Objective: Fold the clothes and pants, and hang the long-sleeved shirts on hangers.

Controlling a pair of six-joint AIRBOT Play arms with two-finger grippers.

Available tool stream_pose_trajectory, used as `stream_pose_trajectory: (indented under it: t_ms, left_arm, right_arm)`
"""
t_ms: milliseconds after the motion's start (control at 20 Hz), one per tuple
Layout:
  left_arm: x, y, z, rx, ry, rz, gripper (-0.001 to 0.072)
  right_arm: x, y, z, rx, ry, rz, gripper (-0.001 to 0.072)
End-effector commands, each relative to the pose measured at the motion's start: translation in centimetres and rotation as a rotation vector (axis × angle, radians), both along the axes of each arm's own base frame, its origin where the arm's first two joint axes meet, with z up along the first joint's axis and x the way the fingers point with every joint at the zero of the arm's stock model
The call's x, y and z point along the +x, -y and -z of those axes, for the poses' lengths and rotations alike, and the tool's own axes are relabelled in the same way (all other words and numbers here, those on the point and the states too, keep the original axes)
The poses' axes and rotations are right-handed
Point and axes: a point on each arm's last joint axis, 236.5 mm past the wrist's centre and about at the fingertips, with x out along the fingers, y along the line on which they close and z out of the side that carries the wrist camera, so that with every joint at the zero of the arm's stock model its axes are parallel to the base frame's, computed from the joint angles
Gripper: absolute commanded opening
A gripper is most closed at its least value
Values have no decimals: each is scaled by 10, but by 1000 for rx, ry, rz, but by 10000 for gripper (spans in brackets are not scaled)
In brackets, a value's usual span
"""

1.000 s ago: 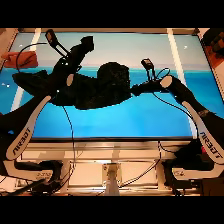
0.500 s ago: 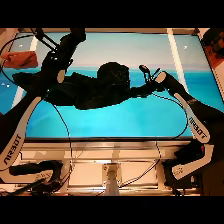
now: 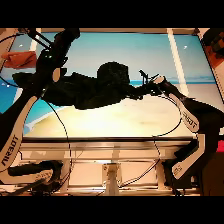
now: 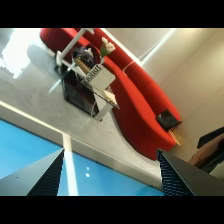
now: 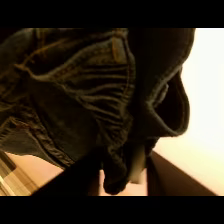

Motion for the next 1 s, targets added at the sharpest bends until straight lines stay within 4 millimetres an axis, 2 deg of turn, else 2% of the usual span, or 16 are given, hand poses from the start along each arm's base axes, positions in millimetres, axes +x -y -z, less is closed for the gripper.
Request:
stream_pose_trajectory:
  t_ms: [0,100,150,250,350,400,450,550,650,750,950]
  left_arm:
    - [1,-10,-4,-2,6,-17,648]
    - [0,-25,-6,4,-17,-44,647]
    - [-1,-40,0,19,-76,-75,646]
    - [-13,-85,28,93,-273,-164,646]
    - [-40,-140,51,340,-443,-255,622]
    - [-58,-165,58,441,-517,-284,523]
    - [-73,-184,62,501,-576,-303,501]
    - [-99,-217,70,516,-687,-351,502]
    - [-119,-239,84,536,-789,-373,502]
    - [-130,-249,102,605,-870,-347,502]
    - [-146,-239,140,723,-1004,-190,502]
  right_arm:
    - [19,-9,-10,45,82,9,144]
    - [32,-8,-31,41,181,-48,51]
    - [39,-8,-46,41,231,-80,50]
    - [47,0,-73,10,302,-139,50]
    - [59,26,-104,-91,395,-159,50]
    - [66,46,-122,-146,431,-134,49]
    - [71,65,-142,-187,461,-99,50]
    - [71,107,-179,-261,504,-29,50]
    - [57,149,-205,-344,514,4,50]
    - [35,192,-220,-438,494,15,50]
    - [-4,265,-221,-581,383,44,50]
